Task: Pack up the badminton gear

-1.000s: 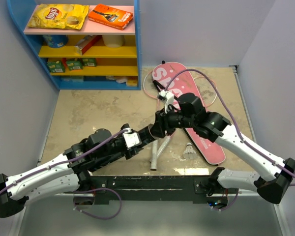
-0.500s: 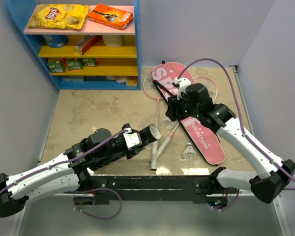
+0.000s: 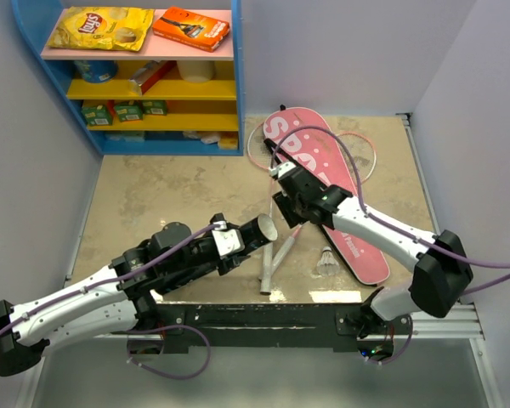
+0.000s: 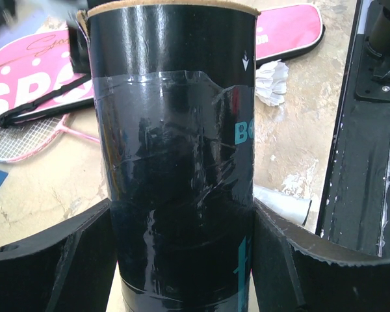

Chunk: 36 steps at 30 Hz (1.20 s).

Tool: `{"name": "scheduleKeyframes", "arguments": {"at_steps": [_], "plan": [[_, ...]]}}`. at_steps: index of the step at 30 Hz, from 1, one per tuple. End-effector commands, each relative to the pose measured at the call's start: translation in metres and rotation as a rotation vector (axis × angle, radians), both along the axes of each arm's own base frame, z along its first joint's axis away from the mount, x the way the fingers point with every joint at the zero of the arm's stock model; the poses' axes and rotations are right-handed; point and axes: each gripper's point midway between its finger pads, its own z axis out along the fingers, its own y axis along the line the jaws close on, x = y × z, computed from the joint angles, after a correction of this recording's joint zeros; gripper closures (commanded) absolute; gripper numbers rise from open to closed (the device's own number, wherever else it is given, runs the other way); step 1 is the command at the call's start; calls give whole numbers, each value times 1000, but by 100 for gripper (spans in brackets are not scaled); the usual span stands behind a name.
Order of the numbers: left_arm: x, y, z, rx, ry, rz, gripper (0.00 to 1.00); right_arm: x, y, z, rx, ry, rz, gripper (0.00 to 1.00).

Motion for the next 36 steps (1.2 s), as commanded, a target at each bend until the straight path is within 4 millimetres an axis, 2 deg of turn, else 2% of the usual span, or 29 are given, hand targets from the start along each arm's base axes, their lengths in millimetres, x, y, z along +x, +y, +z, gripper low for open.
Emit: {"name": "scheduleKeyframes", "arguments": {"at_steps": [1,5,8,11,19,23,29,32,34,35,36], "plan": [[-1,-7,46,-123,-64,-21,100,10,9,-9,-72,-79,41,44],[-2,-7,48,-127,-63,-29,100,18,10,-20,-127,-106,57,44],[-3,-6,49,-131,-62,-27,100,31,0,-25,-215,-157,41,44],[-3,-6,49,-133,-61,-25,100,41,-2,-26,-263,-187,38,45],[-3,-5,51,-138,-61,-26,100,50,8,-52,-321,-155,77,48],[-4,-5,52,-140,-66,-30,100,55,15,-54,-307,-170,78,49],[-5,-4,53,-144,-66,-30,100,64,15,-54,-332,-203,58,53],[-5,-5,53,-144,-67,-35,100,68,16,-58,-348,-211,51,58],[-5,-5,52,-143,-64,-36,100,71,17,-60,-363,-212,47,67],[-5,-5,51,-140,-64,-36,100,72,17,-62,-372,-208,48,72],[-5,-5,52,-142,-66,-35,100,73,18,-65,-380,-202,49,86]]}}
